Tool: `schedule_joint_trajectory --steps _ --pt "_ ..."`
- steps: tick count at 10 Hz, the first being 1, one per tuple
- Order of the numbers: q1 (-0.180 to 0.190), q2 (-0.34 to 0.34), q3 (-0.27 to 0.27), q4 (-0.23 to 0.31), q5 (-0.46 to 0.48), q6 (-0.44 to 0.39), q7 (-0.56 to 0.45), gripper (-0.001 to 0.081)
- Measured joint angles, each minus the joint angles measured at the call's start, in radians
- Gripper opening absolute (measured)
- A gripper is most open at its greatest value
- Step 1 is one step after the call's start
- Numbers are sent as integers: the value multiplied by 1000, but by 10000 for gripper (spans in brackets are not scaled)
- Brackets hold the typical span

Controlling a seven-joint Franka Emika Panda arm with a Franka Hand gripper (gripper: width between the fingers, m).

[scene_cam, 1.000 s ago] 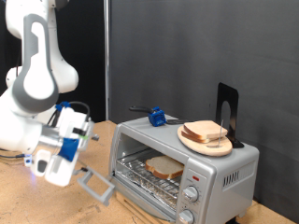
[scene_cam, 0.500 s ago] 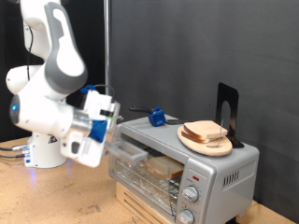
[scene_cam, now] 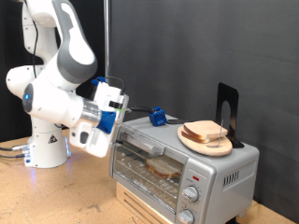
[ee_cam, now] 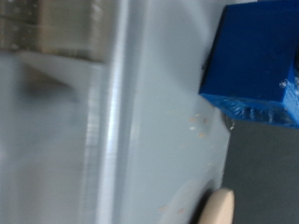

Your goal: Make a piece of toast with the oven

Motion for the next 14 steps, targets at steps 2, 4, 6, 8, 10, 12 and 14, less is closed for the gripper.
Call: schedule_joint_trajectory --steps 2,4,6,8,10,12,14 --pt "-49 -18 -41 -25 -6 20 -3 808" --pt "-69 -33 -48 -37 -6 17 -11 808" --pt "-82 5 -85 11 -53 -170 -49 808" --pt "-101 102 -114 114 -49 -239 -52 808" --pt "-101 192 -113 202 7 -232 -7 808" --pt "-100 265 -102 273 66 -201 10 808" --pt "-101 267 -102 271 63 -232 9 808"
